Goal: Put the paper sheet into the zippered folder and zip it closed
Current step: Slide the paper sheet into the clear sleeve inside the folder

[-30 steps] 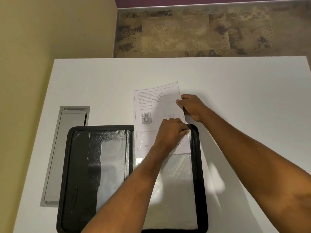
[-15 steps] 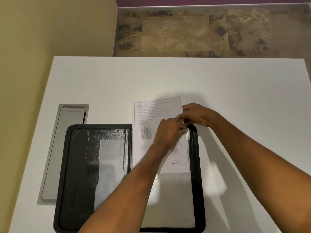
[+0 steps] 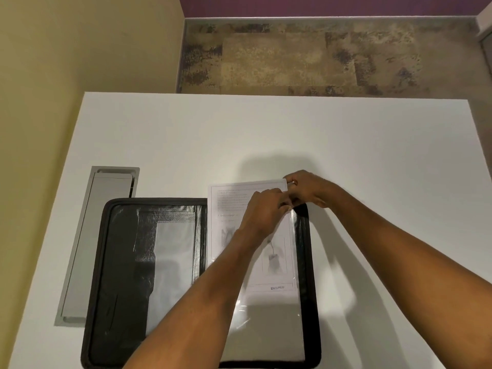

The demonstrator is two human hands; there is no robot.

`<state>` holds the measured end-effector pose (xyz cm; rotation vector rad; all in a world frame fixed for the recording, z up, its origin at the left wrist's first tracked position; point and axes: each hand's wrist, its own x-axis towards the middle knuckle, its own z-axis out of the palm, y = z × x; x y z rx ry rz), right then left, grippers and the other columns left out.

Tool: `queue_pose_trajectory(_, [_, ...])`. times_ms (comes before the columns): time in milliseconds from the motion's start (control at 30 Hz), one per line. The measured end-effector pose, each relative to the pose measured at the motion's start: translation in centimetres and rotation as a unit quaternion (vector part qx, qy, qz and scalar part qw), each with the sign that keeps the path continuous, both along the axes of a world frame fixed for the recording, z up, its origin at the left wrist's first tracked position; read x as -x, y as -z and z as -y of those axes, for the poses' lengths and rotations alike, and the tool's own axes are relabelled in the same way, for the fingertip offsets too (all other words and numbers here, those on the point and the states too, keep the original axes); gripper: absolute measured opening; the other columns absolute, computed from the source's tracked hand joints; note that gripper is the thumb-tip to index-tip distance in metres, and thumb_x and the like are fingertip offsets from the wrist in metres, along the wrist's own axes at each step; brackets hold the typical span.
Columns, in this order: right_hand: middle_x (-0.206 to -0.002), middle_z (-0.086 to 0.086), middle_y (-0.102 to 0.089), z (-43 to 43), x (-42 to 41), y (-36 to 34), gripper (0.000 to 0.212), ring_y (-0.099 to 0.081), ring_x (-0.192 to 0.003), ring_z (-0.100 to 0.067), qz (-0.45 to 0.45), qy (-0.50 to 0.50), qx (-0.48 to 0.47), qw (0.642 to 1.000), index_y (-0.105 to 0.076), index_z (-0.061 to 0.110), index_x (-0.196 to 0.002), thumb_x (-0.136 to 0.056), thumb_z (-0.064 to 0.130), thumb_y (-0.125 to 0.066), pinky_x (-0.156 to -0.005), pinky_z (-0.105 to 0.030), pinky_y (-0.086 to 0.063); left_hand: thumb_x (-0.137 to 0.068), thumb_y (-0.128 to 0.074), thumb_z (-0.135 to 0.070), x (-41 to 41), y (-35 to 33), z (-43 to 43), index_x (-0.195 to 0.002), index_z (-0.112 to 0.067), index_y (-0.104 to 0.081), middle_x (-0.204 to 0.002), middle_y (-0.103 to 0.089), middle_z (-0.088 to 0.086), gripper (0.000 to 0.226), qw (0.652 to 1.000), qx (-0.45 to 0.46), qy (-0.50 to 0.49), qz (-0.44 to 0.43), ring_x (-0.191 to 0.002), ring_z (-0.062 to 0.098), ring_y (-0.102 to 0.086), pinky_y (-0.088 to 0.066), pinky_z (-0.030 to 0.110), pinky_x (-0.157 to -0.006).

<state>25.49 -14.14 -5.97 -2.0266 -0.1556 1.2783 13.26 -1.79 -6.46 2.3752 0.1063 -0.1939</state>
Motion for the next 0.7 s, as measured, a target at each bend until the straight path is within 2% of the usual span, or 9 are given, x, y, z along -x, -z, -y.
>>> queue_pose_trajectory(67, [-0.082,-0.014,-0.072,-0.4,-0.5,-0.2,0.035,-0.071,-0.082,-0.035,0.006,-0.024,0.023,0.999,-0.070,-0.005,-0.100,-0.074,0.011,-0.085,-0.092,-0.059,-0.058,-0.097,-0.064,-0.032,0.2,-0.1,-0.3,-0.102,-0.022,-0.079,-0.090,-0.074,0.000,0.019,1.000,0.003,0.001,-0.005,-0.078,0.019,-0.066,-0.053,0.042,-0.075])
queue_pose_trajectory(100, [-0.083,-0.013,-0.071,-0.8,-0.8,-0.4,0.028,-0.071,-0.081,-0.031,0.003,-0.017,0.021,1.000,-0.071,-0.004,-0.100,-0.078,0.009,-0.083,-0.090,-0.056,-0.060,-0.097,-0.066,-0.034,0.4,-0.2,-0.5,-0.107,-0.022,-0.077,-0.092,-0.074,0.000,0.019,1.000,0.007,-0.003,-0.007,-0.080,0.019,-0.067,-0.053,0.040,-0.075])
queue_pose_trajectory(200, [-0.106,-0.013,-0.075,-2.5,-1.5,-0.9,0.017,-0.071,-0.093,-0.023,0.013,0.020,-0.016,1.000,-0.076,0.005,-0.107,-0.090,0.010,-0.075,-0.075,-0.035,-0.061,-0.094,-0.071,-0.034,1.1,-0.6,-2.3,-0.117,-0.019,-0.071,-0.099,-0.075,-0.001,0.028,1.000,0.000,-0.018,-0.015,-0.085,0.019,-0.067,-0.054,0.037,-0.078])
queue_pose_trajectory(300, [-0.108,-0.007,-0.076,-4.0,-1.5,-0.8,0.019,-0.069,-0.103,-0.020,0.083,-0.020,-0.028,0.996,-0.080,0.008,-0.105,-0.091,0.002,-0.068,-0.078,-0.026,-0.054,-0.091,-0.071,-0.031,1.9,-0.4,-5.1,-0.110,-0.018,-0.072,-0.096,-0.075,-0.002,0.024,0.999,-0.025,-0.027,-0.037,-0.086,0.022,-0.068,-0.054,0.041,-0.083])
queue_pose_trajectory(400, [-0.098,0.000,-0.074,-4.6,-1.2,-1.2,0.030,-0.065,-0.087,-0.012,0.137,-0.107,0.012,0.985,-0.082,0.014,-0.100,-0.088,-0.004,-0.061,-0.071,-0.021,-0.048,-0.090,-0.072,-0.027,2.4,-0.5,-7.3,-0.100,-0.017,-0.075,-0.092,-0.075,-0.001,0.015,0.997,-0.053,-0.003,-0.049,-0.085,0.023,-0.068,-0.054,0.042,-0.082])
queue_pose_trajectory(467, [-0.091,0.004,-0.073,-5.0,-1.0,-1.6,0.032,-0.061,-0.077,-0.008,0.150,-0.183,0.041,0.971,-0.082,0.019,-0.096,-0.085,-0.001,-0.059,-0.066,-0.022,-0.048,-0.091,-0.070,-0.023,2.7,-0.7,-8.1,-0.096,-0.017,-0.078,-0.091,-0.077,-0.001,0.010,0.996,-0.068,0.018,-0.050,-0.085,0.023,-0.069,-0.054,0.040,-0.081])
queue_pose_trajectory(567, [-0.078,0.008,-0.072,-5.8,-0.4,-2.2,0.023,-0.065,-0.073,-0.011,0.135,-0.286,0.071,0.946,-0.082,0.020,-0.089,-0.083,0.005,-0.066,-0.070,-0.028,-0.054,-0.091,-0.070,-0.021,3.0,-0.7,-8.5,-0.094,-0.019,-0.079,-0.089,-0.076,-0.002,0.010,0.996,-0.064,0.028,-0.047,-0.082,0.021,-0.069,-0.052,0.037,-0.078])
queue_pose_trajectory(633, [-0.082,0.004,-0.077,-6.5,0.3,-2.4,0.016,-0.072,-0.078,-0.014,0.131,-0.301,0.062,0.942,-0.082,0.017,-0.088,-0.087,0.012,-0.067,-0.076,-0.034,-0.059,-0.092,-0.069,-0.020,3.1,-0.8,-8.4,-0.096,-0.019,-0.079,-0.090,-0.076,-0.002,0.010,0.998,-0.043,0.013,-0.049,-0.082,0.019,-0.067,-0.050,0.034,-0.077])
queue_pose_trajectory(700, [-0.089,0.004,-0.077,-7.2,0.8,-2.7,0.019,-0.073,-0.088,-0.017,0.132,-0.301,0.054,0.943,-0.081,0.015,-0.092,-0.093,0.016,-0.062,-0.082,-0.035,-0.058,-0.092,-0.070,-0.020,3.2,-0.9,-8.3,-0.098,-0.019,-0.079,-0.093,-0.076,-0.002,0.011,0.999,-0.023,0.000,-0.047,-0.083,0.017,-0.067,-0.049,0.033,-0.076])
